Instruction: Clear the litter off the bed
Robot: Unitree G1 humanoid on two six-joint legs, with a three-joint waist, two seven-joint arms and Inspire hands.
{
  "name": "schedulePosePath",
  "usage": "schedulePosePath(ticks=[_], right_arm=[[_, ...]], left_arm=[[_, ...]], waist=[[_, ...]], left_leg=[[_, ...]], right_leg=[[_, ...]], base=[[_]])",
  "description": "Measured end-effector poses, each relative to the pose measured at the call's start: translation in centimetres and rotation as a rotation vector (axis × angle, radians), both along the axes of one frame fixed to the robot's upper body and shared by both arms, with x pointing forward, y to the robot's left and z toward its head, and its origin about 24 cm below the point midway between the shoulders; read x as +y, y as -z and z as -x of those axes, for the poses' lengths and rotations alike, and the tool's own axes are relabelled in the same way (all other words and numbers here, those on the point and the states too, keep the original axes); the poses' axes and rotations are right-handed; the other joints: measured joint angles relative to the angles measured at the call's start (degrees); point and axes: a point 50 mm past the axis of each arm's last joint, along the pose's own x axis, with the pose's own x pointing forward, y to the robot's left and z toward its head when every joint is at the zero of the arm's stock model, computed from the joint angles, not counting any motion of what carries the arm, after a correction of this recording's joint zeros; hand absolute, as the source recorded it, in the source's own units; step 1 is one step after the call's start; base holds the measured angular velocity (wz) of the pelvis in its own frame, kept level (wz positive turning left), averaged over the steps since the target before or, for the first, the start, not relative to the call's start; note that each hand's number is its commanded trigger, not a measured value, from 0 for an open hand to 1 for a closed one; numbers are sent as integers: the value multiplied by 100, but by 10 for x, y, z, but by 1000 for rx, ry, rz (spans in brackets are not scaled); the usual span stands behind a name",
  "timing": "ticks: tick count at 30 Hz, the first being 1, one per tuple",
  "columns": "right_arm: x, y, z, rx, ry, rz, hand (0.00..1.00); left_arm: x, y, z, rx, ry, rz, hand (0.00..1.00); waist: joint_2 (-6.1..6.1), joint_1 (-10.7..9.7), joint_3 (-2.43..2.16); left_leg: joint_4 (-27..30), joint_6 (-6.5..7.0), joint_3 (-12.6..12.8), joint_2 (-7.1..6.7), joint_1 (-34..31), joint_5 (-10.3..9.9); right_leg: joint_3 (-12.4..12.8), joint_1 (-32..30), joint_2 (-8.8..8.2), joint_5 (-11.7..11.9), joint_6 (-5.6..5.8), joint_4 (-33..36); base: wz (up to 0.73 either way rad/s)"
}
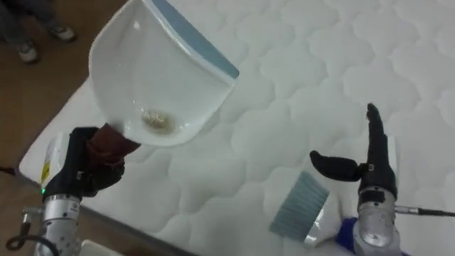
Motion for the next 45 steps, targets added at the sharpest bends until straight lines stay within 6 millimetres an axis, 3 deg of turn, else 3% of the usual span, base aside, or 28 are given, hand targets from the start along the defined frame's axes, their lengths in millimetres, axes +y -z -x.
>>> schedulePosePath(ticks=[1,2,3,5,7,8,10,11,12,13,15,16,17,18,20,21,22,23,24,25,27,28,29,32,35,38,42,45], right_arm=[[0,-1,0,-6,2,3,0],[-2,-3,-1,-17,7,13,0],[-1,-6,-7,-36,-3,18,0],[2,-10,-12,-64,-9,25,0],[7,-8,-11,-69,6,20,0],[9,-7,-12,-66,4,21,0],[11,0,-9,-38,7,10,0],[12,3,-8,-28,10,-1,0],[14,3,-9,-24,0,-2,0],[16,3,-10,-25,-9,0,0],[25,3,-13,-27,-57,16,0],[27,4,-13,-26,-62,20,0],[27,4,-13,-27,-60,25,0],[26,3,-12,-35,-45,36,0],[24,-2,-14,-62,-23,59,0],[24,-4,-15,-73,-18,72,0],[23,-10,-18,-97,-17,108,0],[19,-11,-18,-102,-5,135,0],[18,-10,-16,-96,-1,133,0],[19,-7,-14,-82,-9,127,0],[21,-5,-14,-54,-38,116,0],[22,-3,-13,-39,-39,110,0],[25,5,-9,11,-62,105,0],[25,14,1,69,-95,93,0],[26,13,0,57,-106,83,0],[27,16,2,69,-120,79,0],[27,27,9,132,-141,71,0],[28,29,10,148,-156,68,0]], left_arm=[[0,0,0,6,7,0,100],[-2,-2,-4,-3,19,-1,100],[-1,-4,-6,-17,14,-8,100],[-1,-1,-6,-4,9,-10,100],[1,3,-3,14,2,-10,100],[2,4,-2,20,-4,-4,100],[2,4,-2,20,-3,-8,100],[3,3,-2,14,-4,-8,100],[3,3,-3,11,-8,-6,100],[4,3,-2,11,-12,-7,100],[6,1,-4,2,-17,-10,100],[5,0,-6,-3,-12,-11,100],[1,-1,-9,-7,3,-12,100],[-3,0,-10,0,25,-12,100],[-10,5,-12,27,62,-11,100],[-12,7,-12,34,72,-11,100],[-16,8,-13,41,82,-3,100],[-23,14,-12,68,90,27,100],[-25,17,-10,82,96,33,100],[-25,20,-9,104,100,35,100],[-20,18,-10,99,95,22,100],[-18,17,-12,94,98,14,100],[-15,17,-11,102,98,0,100],[-6,19,-7,130,100,-42,100],[3,18,-5,135,86,-69,100],[7,19,-4,143,76,-77,100],[11,24,-1,171,68,-84,100],[19,25,0,197,65,-109,100]], waist=[[-26,-83,18],[-58,-105,33],[-149,-20,11],[-99,97,31],[-97,221,32],[-97,264,21],[-87,308,17],[-117,352,22],[-153,408,32],[-167,422,32],[-189,241,23],[-204,153,18],[-243,26,15],[-284,-100,9],[-375,-196,-1],[-441,-212,-6],[-511,-234,39],[-366,-244,77],[-353,-188,84],[-328,-78,79],[-295,-77,56],[-335,-87,81],[-507,-73,93],[-617,43,15],[-494,168,38],[-296,213,36],[-41,191,27],[-7,138,45]], left_leg=[[-230,56,-155,-131,83,-9],[-481,204,-703,-376,136,33],[-636,277,-944,-523,26,97],[-633,348,-1127,-565,-137,163],[-681,407,-1271,-730,-193,206],[-701,442,-1407,-864,-240,245],[-827,455,-1688,-1034,-227,353],[-880,465,-1901,-1144,-236,426],[-947,485,-2362,-1347,-253,533],[-999,503,-2678,-1461,-254,601],[-1336,452,-4084,-1740,-234,926],[-1411,394,-4516,-1813,-229,1022],[-1520,309,-5393,-1971,-168,1217],[-1527,201,-6184,-2136,-109,1313],[-1499,68,-6854,-2366,-90,1401],[-1469,35,-6817,-2445,-140,1422],[-1213,19,-6222,-2536,-394,1431],[-782,5,-5101,-2182,-694,1155],[-578,24,-4625,-1975,-758,987],[-153,-42,-4061,-1559,-726,640],[-4,-423,-3598,-901,-478,-56],[-37,-341,-3396,-859,-552,-33],[-46,-311,-3283,-923,-584,-27],[-38,-133,-3733,-1234,-641,30],[-9,27,-3872,-1338,-639,56],[-99,96,-3958,-1451,-624,92],[-226,146,-3929,-1514,-635,122],[-276,144,-3871,-1499,-659,121]], right_leg=[[121,-42,-164,-9,11,442],[546,-353,-293,-153,123,753],[1076,-679,-217,-366,196,506],[1550,-1006,-135,-254,212,1],[1667,-1075,-222,183,255,-193],[1653,-996,-279,302,191,-206],[1656,-898,-350,254,246,-178],[1777,-925,-344,199,276,-113],[2278,-1028,-256,156,251,-94],[2601,-1085,-141,134,214,-120],[3631,-1237,583,171,61,-584],[3904,-1288,772,209,7,-714],[4317,-1389,1011,309,-72,-920],[4647,-1478,1161,476,-45,-1011],[5018,-1450,1202,682,-48,-1137],[5107,-1418,1142,709,-44,-1135],[4947,-1356,945,988,-222,-1079],[4611,-1370,889,828,-184,-1050],[4548,-1386,856,795,-171,-983],[4396,-1432,739,716,-121,-822],[3932,-1660,410,456,50,-245],[3868,-1722,299,364,105,-48],[3883,-1785,195,262,210,194],[3896,-1627,160,335,371,-12],[3849,-1447,123,435,429,-154],[3685,-1367,32,434,465,-221],[3684,-1374,-49,345,546,-205],[3681,-1418,-45,286,513,-195]], base=[[104],[95],[64],[44],[55],[53],[85],[99],[74],[79],[122],[171],[176],[175],[145],[139],[121],[103],[65],[44],[77],[89],[68],[81],[42],[28],[10],[0]])
